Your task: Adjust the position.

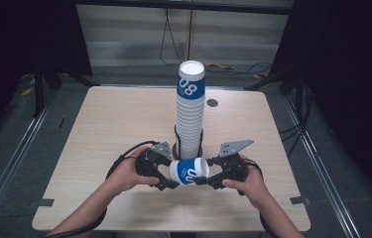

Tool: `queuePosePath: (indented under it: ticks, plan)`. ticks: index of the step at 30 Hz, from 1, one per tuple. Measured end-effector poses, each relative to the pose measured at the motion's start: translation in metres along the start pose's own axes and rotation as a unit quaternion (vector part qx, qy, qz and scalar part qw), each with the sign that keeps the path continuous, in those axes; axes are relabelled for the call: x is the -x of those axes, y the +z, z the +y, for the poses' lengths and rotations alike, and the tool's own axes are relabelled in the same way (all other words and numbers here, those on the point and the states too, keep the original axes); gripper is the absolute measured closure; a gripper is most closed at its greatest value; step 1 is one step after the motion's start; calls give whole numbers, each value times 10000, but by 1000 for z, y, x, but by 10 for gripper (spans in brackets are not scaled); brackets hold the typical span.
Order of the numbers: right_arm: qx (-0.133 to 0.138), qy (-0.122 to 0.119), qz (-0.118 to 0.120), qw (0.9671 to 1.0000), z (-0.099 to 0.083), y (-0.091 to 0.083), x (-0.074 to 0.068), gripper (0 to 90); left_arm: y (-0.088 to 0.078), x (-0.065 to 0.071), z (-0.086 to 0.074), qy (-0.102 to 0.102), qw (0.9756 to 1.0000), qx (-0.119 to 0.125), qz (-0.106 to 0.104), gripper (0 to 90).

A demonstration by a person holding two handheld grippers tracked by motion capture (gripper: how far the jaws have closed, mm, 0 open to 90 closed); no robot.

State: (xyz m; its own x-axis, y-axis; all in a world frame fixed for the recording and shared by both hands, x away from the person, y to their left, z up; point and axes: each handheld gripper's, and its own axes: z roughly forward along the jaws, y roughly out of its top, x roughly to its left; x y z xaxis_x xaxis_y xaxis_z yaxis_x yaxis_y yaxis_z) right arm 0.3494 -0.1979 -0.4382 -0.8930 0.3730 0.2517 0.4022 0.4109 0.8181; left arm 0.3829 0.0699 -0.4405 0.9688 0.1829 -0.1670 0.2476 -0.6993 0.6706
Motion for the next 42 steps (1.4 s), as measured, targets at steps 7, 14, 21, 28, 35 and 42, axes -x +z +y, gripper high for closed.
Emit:
queuePosePath:
  ticks: [7,14,21,28,35,42]
  plan:
    - [59,8,36,10000,2,1,-1,286,2,1,0,136,9999,-8,-16,155]
    - [37,1,57,10000,2,3,-2,286,3,2,0,163,9999,23,-11,153]
    - [27,-7,78,10000,1,3,-2,287,4,2,3,312,9995,-48,-8,143]
    - [35,-3,94,9999,1,2,-2,287,4,3,7,421,9991,-79,25,121]
    - [42,-7,105,9999,1,2,-1,287,4,3,9,465,9989,-84,13,124]
    - [57,-12,96,9999,2,3,-2,288,5,2,8,443,9990,27,-68,151]
